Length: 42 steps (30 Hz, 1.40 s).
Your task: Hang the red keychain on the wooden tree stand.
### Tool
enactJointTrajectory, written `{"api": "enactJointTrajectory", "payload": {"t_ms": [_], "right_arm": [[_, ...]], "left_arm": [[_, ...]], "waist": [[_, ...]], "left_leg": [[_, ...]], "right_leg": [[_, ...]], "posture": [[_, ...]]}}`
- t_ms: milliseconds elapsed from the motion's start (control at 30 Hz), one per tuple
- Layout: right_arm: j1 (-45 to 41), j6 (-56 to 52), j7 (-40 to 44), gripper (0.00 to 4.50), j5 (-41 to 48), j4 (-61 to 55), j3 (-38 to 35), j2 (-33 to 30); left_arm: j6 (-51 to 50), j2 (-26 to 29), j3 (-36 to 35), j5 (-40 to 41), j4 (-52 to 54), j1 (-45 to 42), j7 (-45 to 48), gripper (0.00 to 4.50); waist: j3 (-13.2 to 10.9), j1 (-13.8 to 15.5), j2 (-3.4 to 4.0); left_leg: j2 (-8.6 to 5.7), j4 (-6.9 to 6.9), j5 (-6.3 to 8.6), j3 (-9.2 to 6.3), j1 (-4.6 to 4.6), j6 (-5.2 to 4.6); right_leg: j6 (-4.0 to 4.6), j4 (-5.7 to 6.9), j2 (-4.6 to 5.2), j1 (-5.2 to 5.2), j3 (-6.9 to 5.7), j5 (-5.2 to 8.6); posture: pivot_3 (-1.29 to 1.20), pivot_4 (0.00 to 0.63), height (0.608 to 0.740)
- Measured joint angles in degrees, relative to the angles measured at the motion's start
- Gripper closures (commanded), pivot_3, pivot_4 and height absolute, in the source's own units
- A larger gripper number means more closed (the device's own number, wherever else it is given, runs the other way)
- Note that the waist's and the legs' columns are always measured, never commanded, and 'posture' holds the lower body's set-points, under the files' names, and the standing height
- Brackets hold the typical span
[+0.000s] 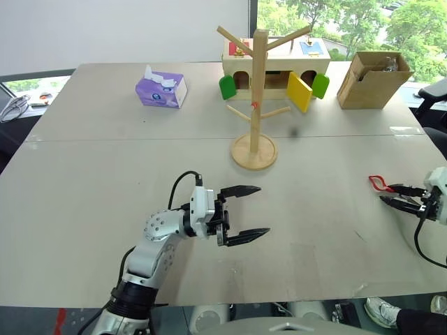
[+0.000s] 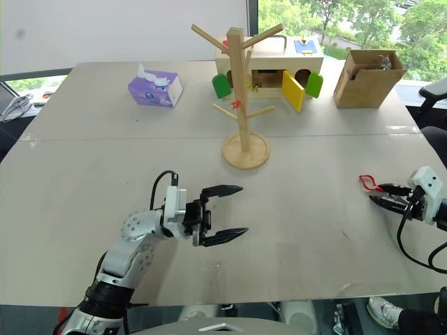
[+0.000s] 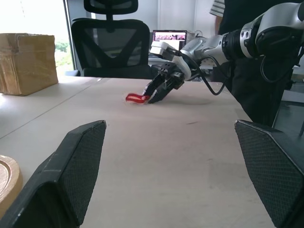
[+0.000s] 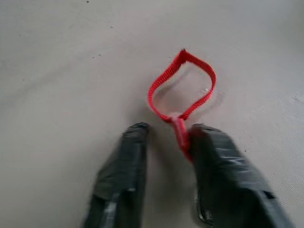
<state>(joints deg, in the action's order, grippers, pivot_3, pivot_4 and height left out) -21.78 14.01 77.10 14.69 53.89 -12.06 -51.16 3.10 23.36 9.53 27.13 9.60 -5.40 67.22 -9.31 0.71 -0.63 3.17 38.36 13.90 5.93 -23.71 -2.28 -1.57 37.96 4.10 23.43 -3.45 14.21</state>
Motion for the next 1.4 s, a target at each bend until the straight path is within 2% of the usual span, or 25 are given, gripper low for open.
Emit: {"api": "enactJointTrajectory", "payload": {"t_ms": [33, 367, 500, 667, 767, 867, 1033, 1400], "right_arm": [[-0.06, 0.01, 0.01, 4.45, 0.0, 0.03, 0.0, 0.03], [-0.63, -0.01, -0.47, 4.45, 0.18, -1.73, -0.05, 0.95], [1.84, -3.92, -6.16, 4.45, 0.87, -18.47, 0.05, 2.55], [3.34, -18.1, -16.09, 4.45, 3.75, -46.77, 1.71, 6.22], [-0.88, -25.22, -20.49, 4.45, 5.63, -58.75, 4.13, 7.89], [-5.09, -28.71, -23.28, 4.45, 6.65, -64.18, 5.35, 9.83], [-10.65, -32.27, -27.22, 4.45, 6.17, -67.51, 9.46, 13.35], [-15.69, -31.9, -29.09, 4.45, 2.47, -69.1, 16.15, 16.91]], "left_arm": [[0.0, 0.03, 0.0, 0.0, 0.0, 0.0, 0.0, 0.0], [-1.54, -0.05, -0.29, 0.12, 1.35, -0.23, -2.98, 0.0], [-6.48, 0.51, -4.05, 1.23, 3.16, -4.36, -8.98, 0.0], [-13.02, 1.49, -8.0, 3.78, 8.48, -5.57, -15.62, 0.0], [-16.79, 2.35, -8.8, 4.74, 13.28, -4.36, -18.79, 0.0], [-19.65, 2.7, -10.67, 6.06, 15.78, -4.35, -22.11, 0.0], [-24.26, 2.72, -14.66, 8.85, 18.36, -6.3, -28.68, 0.0], [-29.04, 4.26, -18.96, 12.82, 19.13, -9.04, -33.79, 0.0]], "waist": [[0.0, 0.0, 0.0], [0.0, -0.08, 0.0], [-0.02, -0.13, 0.03], [-0.02, -0.2, 0.03], [-0.05, -0.04, 0.02], [-0.07, 0.23, -0.03], [-0.07, 0.06, -0.05], [-0.1, 0.03, -0.1]], "left_leg": [[0.0, 0.0, 0.0, 0.0, 0.0, 0.0], [0.02, -0.01, 0.0, 0.0, 0.0, 0.01], [0.08, 0.0, -0.01, -0.06, -0.01, 0.02], [0.11, -0.03, -0.01, -0.15, -0.06, 0.05], [0.08, -0.01, -0.01, -0.16, -0.06, 0.05], [0.07, -0.01, -0.01, -0.25, -0.08, 0.04], [0.03, -0.01, -0.01, -0.25, -0.11, 0.03], [0.02, -0.02, -0.01, -0.25, -0.12, 0.04]], "right_leg": [[0.0, 0.0, 0.0, 0.0, 0.0, 0.0], [0.0, 0.01, 0.0, 0.0, 0.01, 0.0], [-0.01, 0.05, -0.01, 0.02, -0.02, 0.0], [-0.01, 0.01, 0.0, 0.05, 0.06, 0.0], [-0.01, 0.01, 0.02, 0.06, 0.05, 0.0], [-0.01, 0.02, 0.03, 0.04, -0.06, 0.0], [0.0, 0.02, 0.01, 0.05, -0.01, 0.0], [0.0, 0.02, -0.01, 0.06, -0.02, 0.0]], "posture": [[0.0, 0.15, 0.74], [0.0, 0.15, 0.74], [0.0, 0.15, 0.74], [0.0, 0.15, 0.74], [0.0, 0.15, 0.74], [0.0, 0.15, 0.74], [0.0, 0.15, 0.74], [0.0, 0.15, 0.74]]}}
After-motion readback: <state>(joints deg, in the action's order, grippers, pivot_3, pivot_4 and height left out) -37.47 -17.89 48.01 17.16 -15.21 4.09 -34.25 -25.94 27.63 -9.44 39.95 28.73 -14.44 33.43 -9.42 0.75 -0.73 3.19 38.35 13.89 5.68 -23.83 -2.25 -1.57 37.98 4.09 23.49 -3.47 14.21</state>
